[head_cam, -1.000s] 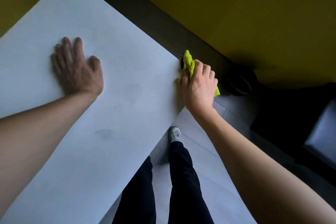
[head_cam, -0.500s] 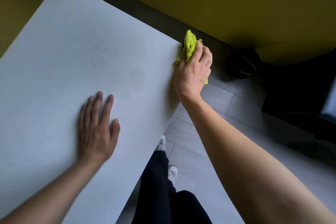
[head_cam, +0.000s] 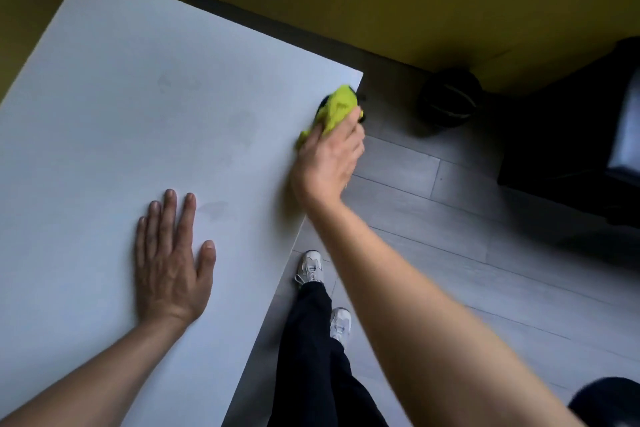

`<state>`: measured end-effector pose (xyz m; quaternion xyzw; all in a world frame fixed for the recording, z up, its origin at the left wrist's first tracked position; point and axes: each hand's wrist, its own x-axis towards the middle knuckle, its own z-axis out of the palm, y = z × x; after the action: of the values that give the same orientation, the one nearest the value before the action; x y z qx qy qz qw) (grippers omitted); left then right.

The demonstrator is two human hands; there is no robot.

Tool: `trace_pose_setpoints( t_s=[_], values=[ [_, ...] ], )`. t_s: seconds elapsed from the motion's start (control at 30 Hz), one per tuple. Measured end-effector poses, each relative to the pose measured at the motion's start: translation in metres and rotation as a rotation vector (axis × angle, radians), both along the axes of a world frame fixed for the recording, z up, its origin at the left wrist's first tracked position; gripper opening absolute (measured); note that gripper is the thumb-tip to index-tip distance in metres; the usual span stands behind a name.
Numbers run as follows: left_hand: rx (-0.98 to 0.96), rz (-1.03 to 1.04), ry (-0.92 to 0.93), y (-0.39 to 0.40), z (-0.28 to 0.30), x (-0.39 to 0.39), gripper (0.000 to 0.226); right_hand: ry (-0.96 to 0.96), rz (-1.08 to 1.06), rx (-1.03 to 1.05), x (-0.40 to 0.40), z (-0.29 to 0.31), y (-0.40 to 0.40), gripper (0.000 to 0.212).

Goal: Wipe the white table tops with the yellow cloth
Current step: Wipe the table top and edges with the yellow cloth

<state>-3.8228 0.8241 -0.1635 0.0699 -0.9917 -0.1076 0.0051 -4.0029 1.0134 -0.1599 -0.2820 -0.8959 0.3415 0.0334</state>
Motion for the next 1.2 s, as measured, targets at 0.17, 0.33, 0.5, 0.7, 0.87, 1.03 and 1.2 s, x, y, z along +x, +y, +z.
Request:
trace_pose_setpoints(
  t_s=[0.17, 0.33, 0.5, 0.7, 0.87, 1.03, 1.2],
  values=[
    [-0.014, 0.000, 0.016, 0.000, -0.004, -0.001, 0.072, -0.029, 0.011, 0.086, -0.082, 0.000, 0.028, 0.064],
    [-0.026, 0.009, 0.012, -0.002, -0.006, 0.000, 0.072, 0.024, -0.003, 0.068, -0.050, -0.011, 0.016, 0.064],
    [-0.036, 0.014, 0.014, -0.001, -0.006, 0.000, 0.073, 0.075, 0.029, -0.046, 0.079, -0.009, -0.020, 0.067],
    [-0.054, 0.011, 0.011, 0.001, -0.006, 0.000, 0.073, 0.027, 0.081, -0.025, 0.098, -0.006, -0.021, 0.067],
    [-0.060, 0.009, 0.011, 0.003, -0.004, 0.000, 0.073, 0.029, 0.043, 0.013, -0.005, -0.009, 0.010, 0.065],
    [-0.063, 0.012, 0.026, 0.000, -0.005, -0.002, 0.072, 0.010, 0.049, 0.053, -0.059, -0.013, 0.026, 0.063],
    [-0.058, 0.017, 0.023, 0.000, -0.006, -0.001, 0.073, 0.098, 0.059, -0.034, 0.011, -0.018, 0.006, 0.064]
  ],
)
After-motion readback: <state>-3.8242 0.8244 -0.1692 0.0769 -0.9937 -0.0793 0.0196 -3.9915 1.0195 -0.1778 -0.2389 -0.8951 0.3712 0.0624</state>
